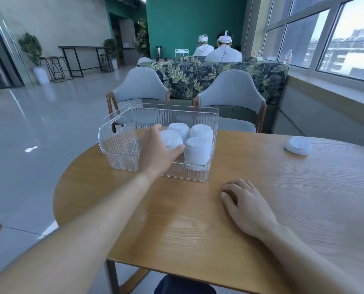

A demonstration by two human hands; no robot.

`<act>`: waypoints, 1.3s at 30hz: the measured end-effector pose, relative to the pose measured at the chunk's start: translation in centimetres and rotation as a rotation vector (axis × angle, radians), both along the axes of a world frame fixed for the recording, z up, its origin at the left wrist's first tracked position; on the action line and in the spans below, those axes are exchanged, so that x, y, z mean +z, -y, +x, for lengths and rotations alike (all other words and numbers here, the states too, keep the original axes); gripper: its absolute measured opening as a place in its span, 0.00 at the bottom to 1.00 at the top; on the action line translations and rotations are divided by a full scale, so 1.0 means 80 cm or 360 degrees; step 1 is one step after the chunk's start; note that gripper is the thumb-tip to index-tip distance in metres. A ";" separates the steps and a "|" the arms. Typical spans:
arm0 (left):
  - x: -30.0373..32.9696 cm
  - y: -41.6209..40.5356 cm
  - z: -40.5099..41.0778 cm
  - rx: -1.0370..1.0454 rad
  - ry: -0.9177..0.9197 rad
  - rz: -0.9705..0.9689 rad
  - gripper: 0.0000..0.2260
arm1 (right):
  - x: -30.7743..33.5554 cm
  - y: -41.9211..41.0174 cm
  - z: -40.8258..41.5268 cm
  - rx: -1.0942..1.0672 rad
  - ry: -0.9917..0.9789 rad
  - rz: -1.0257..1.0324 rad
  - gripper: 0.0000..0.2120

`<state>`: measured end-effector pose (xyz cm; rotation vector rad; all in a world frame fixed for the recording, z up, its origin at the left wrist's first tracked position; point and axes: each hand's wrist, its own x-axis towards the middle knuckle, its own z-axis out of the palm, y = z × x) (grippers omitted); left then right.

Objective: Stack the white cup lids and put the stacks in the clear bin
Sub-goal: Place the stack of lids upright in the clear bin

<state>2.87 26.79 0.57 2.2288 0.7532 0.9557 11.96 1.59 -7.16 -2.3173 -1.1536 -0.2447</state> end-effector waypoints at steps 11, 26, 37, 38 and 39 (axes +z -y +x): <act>0.009 -0.053 0.060 -0.0048 -0.0965 -0.0142 0.47 | 0.002 -0.044 0.032 -0.0037 -0.0044 -0.0002 0.12; -0.009 -0.053 0.085 0.0025 -0.1137 -0.0043 0.45 | -0.002 -0.051 0.037 -0.0071 -0.0045 0.0037 0.14; -0.005 -0.063 0.083 -0.0132 -0.1177 -0.0050 0.36 | -0.001 -0.048 0.035 -0.0068 -0.0068 0.0047 0.14; 0.004 -0.056 0.078 -0.0160 -0.1149 -0.0099 0.32 | -0.001 -0.048 0.035 -0.0073 -0.0073 0.0053 0.14; 0.012 -0.050 0.073 -0.0189 -0.1135 -0.0143 0.26 | -0.001 -0.047 0.035 -0.0078 -0.0077 0.0056 0.14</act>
